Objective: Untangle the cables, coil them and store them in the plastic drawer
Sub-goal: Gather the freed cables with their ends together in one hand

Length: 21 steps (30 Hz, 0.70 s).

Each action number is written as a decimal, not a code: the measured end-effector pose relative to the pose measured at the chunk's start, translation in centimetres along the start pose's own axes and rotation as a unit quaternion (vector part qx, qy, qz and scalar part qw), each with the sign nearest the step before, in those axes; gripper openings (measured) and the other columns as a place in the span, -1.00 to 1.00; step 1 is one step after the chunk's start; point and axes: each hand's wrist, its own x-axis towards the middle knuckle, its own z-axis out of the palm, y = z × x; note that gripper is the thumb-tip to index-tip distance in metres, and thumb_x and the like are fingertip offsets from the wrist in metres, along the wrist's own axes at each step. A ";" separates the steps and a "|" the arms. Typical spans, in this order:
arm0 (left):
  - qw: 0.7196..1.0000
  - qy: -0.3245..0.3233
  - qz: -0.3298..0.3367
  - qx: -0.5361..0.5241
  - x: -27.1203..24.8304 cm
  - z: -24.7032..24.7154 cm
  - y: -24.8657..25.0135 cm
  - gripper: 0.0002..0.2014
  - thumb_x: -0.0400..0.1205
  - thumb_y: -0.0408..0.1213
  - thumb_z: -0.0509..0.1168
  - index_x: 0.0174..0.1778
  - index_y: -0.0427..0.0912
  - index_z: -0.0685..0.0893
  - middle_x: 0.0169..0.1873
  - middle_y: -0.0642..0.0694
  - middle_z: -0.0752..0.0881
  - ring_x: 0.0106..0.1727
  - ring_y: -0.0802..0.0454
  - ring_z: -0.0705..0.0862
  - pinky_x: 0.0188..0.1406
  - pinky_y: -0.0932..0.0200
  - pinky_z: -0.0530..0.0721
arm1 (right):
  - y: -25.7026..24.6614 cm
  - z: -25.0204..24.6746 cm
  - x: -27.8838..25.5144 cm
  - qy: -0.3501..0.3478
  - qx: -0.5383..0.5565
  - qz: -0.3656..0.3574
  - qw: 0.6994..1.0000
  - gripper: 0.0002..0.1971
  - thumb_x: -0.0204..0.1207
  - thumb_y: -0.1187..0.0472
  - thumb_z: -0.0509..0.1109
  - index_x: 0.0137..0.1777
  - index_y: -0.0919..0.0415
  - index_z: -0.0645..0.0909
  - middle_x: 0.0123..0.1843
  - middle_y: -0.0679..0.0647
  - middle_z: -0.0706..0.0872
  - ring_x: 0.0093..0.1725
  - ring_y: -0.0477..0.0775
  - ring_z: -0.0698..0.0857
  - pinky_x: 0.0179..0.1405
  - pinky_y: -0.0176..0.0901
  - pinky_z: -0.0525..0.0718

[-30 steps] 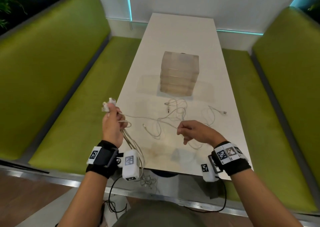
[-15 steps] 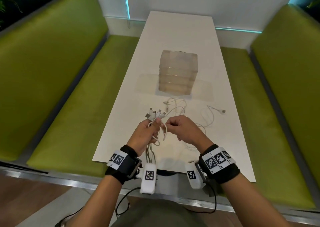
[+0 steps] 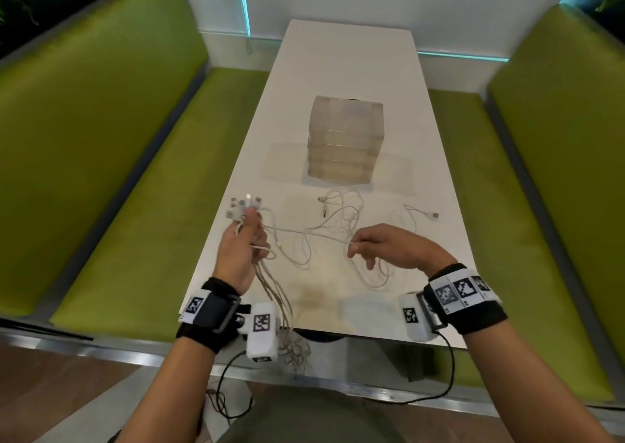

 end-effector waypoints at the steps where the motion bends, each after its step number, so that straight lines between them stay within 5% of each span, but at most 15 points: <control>1: 1.000 0.013 0.007 -0.005 0.2 -0.4 0.2 -0.72 0.67 0.00 0.16 -0.27 -0.09 0.49 -0.61 0.13 0.30 -0.61 0.23 0.22 -0.70 0.37 0.19 | 0.5 -0.4 -0.2 0.008 0.009 0.002 1.000 -0.82 0.64 0.07 0.28 -0.02 0.08 0.69 -0.30 -0.03 0.74 -0.25 -0.20 0.67 -0.22 -0.36 0.52; 7: 0.998 0.055 0.024 0.006 0.5 -0.5 0.3 -0.68 0.73 -0.01 0.12 -0.30 -0.07 0.47 -0.60 0.12 0.30 -0.59 0.21 0.22 -0.68 0.36 0.20 | 2.3 -1.0 0.8 0.112 -0.041 0.029 0.992 -0.84 0.62 0.27 0.28 -0.13 0.06 0.66 -0.14 -0.02 0.75 -0.02 -0.02 0.73 -0.08 -0.25 0.57; 10: 0.994 0.027 0.016 0.105 0.2 0.4 -0.4 -0.68 0.71 0.00 0.15 -0.25 -0.12 0.53 -0.54 0.06 0.33 -0.56 0.18 0.27 -0.65 0.35 0.32 | 1.5 -0.5 0.8 0.142 0.014 -0.009 0.990 -0.81 0.65 0.27 0.27 -0.07 0.08 0.72 -0.26 -0.12 0.71 -0.24 -0.30 0.66 -0.17 -0.42 0.53; 13: 0.970 -0.042 -0.011 0.239 -0.8 2.4 -1.4 -0.68 0.70 0.01 0.15 -0.16 -0.16 0.60 -0.47 0.02 0.42 -0.49 0.14 0.34 -0.57 0.30 0.36 | -0.4 0.9 1.2 0.126 -0.005 -0.047 0.991 -0.84 0.61 0.22 0.35 0.05 0.13 0.77 -0.27 -0.17 0.69 -0.30 -0.30 0.62 -0.23 -0.54 0.51; 17: 0.947 -0.140 -0.038 0.287 -2.0 4.7 -2.5 -0.75 0.66 0.02 0.21 -0.10 -0.07 0.64 -0.46 0.05 0.42 -0.47 0.15 0.32 -0.55 0.28 0.32 | -2.6 2.2 2.0 0.135 -0.081 -0.058 0.986 -0.87 0.56 0.13 0.40 -0.02 0.12 0.76 -0.34 -0.11 0.68 -0.32 -0.20 0.61 -0.23 -0.28 0.53; 21: 0.943 -0.141 -0.025 0.300 -1.9 4.4 -2.3 -0.91 0.67 -0.13 0.28 -0.09 0.00 0.68 -0.57 0.21 0.50 -0.50 0.17 0.36 -0.53 0.30 0.36 | -3.6 2.7 2.2 0.170 -0.095 -0.045 0.980 -0.84 0.53 0.12 0.40 0.05 0.13 0.58 -0.25 -0.03 0.74 -0.23 -0.02 0.68 -0.22 -0.09 0.59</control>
